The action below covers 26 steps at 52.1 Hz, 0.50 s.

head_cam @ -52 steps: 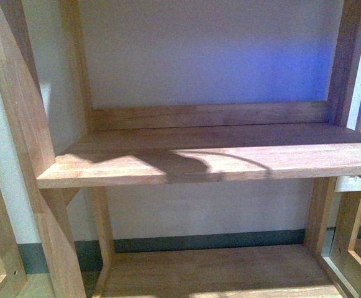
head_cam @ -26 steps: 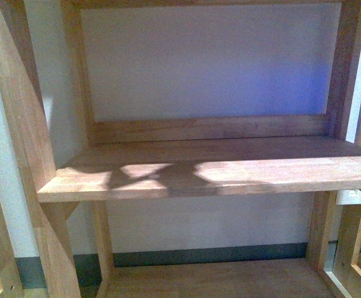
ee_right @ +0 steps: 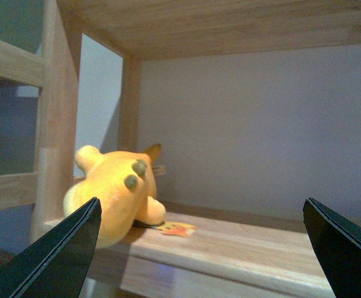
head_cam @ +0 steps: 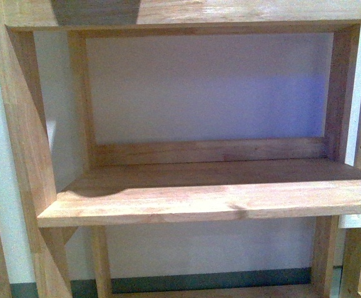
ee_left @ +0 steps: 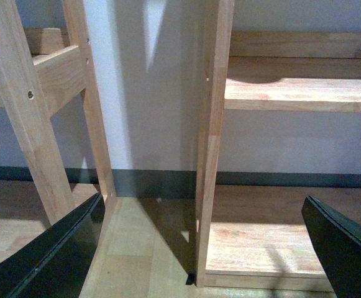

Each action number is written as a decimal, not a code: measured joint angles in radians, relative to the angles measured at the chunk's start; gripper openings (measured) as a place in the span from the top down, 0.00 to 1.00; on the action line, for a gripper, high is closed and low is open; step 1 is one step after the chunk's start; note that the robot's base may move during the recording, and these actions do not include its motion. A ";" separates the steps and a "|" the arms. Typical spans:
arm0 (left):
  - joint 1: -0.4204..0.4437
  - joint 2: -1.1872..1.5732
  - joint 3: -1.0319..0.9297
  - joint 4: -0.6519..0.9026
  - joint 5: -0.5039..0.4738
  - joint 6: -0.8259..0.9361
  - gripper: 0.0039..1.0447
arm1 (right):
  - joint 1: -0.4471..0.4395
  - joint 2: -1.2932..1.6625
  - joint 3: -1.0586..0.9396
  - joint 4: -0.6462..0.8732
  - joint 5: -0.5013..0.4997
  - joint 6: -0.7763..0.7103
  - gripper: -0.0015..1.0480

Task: Put away toys

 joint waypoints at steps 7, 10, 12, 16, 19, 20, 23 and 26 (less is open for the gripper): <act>0.000 0.000 0.000 0.000 0.000 0.000 0.06 | -0.057 -0.179 -0.174 -0.006 0.007 -0.009 0.06; 0.000 0.000 0.000 0.000 0.000 0.000 0.06 | -0.083 -0.242 -0.234 -0.012 0.008 -0.008 0.06; 0.000 0.000 0.000 0.000 0.000 0.000 0.06 | -0.107 -0.302 -0.292 -0.020 0.006 -0.007 0.06; 0.000 0.000 0.000 0.000 0.000 0.000 0.06 | -0.158 -0.379 -0.377 -0.029 -0.026 0.016 0.06; 0.000 0.000 0.000 0.000 0.000 0.000 0.06 | -0.219 -0.448 -0.470 -0.044 -0.040 0.060 0.06; 0.000 0.000 0.000 0.000 0.000 0.000 0.06 | -0.235 -0.474 -0.514 -0.051 -0.040 0.075 0.06; 0.000 0.000 0.000 0.000 0.000 0.000 0.06 | -0.249 -0.526 -0.613 -0.064 -0.028 0.107 0.06; 0.000 0.000 0.000 0.000 0.000 0.000 0.06 | -0.251 -0.561 -0.686 -0.064 -0.015 0.119 0.06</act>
